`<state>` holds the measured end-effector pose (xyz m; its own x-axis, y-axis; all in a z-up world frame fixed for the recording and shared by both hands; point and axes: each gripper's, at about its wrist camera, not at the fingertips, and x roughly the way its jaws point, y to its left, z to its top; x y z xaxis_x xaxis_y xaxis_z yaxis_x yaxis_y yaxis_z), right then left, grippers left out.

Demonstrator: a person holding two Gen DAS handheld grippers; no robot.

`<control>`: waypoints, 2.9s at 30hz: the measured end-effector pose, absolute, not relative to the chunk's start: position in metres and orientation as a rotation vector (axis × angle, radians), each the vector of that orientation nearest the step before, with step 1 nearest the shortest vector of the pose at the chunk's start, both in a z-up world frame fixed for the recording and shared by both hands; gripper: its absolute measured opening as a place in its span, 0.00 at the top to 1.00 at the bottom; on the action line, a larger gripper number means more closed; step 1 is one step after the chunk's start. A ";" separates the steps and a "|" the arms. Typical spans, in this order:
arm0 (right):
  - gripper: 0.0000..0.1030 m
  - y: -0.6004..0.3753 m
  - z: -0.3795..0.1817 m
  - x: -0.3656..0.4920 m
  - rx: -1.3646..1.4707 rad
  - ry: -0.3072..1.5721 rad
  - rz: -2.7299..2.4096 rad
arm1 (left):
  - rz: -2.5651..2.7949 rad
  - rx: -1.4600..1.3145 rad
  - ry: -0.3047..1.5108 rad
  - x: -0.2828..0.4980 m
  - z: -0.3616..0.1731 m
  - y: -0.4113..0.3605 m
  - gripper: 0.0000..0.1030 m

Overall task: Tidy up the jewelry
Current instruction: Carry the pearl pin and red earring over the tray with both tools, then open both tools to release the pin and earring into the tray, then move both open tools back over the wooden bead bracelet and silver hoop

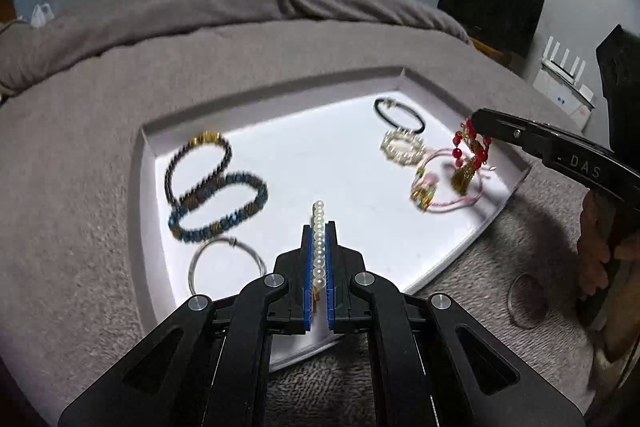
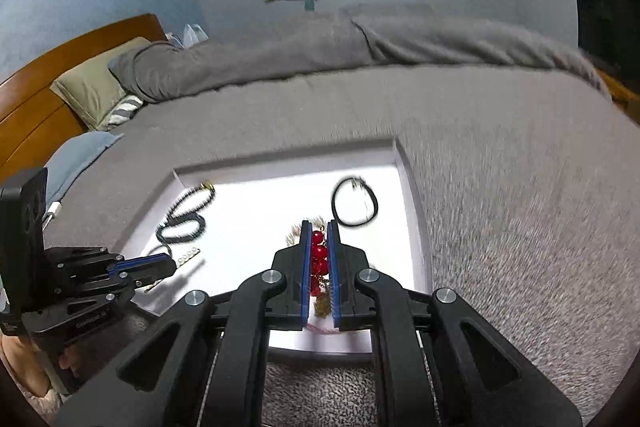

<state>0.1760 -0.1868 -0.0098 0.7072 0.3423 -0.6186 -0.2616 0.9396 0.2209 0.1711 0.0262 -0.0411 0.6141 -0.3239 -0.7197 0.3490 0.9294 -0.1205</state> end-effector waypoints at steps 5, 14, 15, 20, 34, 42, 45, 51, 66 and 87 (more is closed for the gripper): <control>0.93 -0.185 -0.018 0.179 0.130 0.754 0.331 | -0.401 0.019 0.832 0.172 -0.046 0.028 0.94; 0.93 -0.184 -0.026 0.176 0.129 0.772 0.319 | -0.370 0.017 0.815 0.169 -0.048 0.032 0.93; 0.93 -0.183 -0.027 0.175 0.125 0.769 0.312 | -0.364 0.026 0.809 0.168 -0.047 0.031 0.93; 0.83 -0.179 -0.023 0.167 0.123 0.729 0.305 | -0.352 0.045 0.768 0.162 -0.041 0.029 0.75; 0.15 -0.187 0.002 0.123 0.135 0.594 0.227 | -0.300 0.070 0.645 0.135 -0.017 0.032 0.22; 0.05 -0.202 0.013 0.095 0.152 0.559 0.155 | -0.262 0.058 0.632 0.117 -0.009 0.037 0.15; 0.05 -0.205 0.021 0.080 0.134 0.526 0.152 | -0.243 0.054 0.624 0.107 -0.006 0.041 0.12; 0.05 -0.207 0.036 0.052 0.077 0.480 0.153 | -0.179 0.032 0.625 0.089 0.001 0.052 0.10; 0.05 -0.228 0.028 0.008 0.027 0.480 0.196 | -0.087 -0.013 0.616 0.033 0.003 0.056 0.07; 0.05 -0.218 -0.025 0.006 0.017 0.639 0.269 | -0.133 0.024 0.707 0.010 -0.032 0.038 0.07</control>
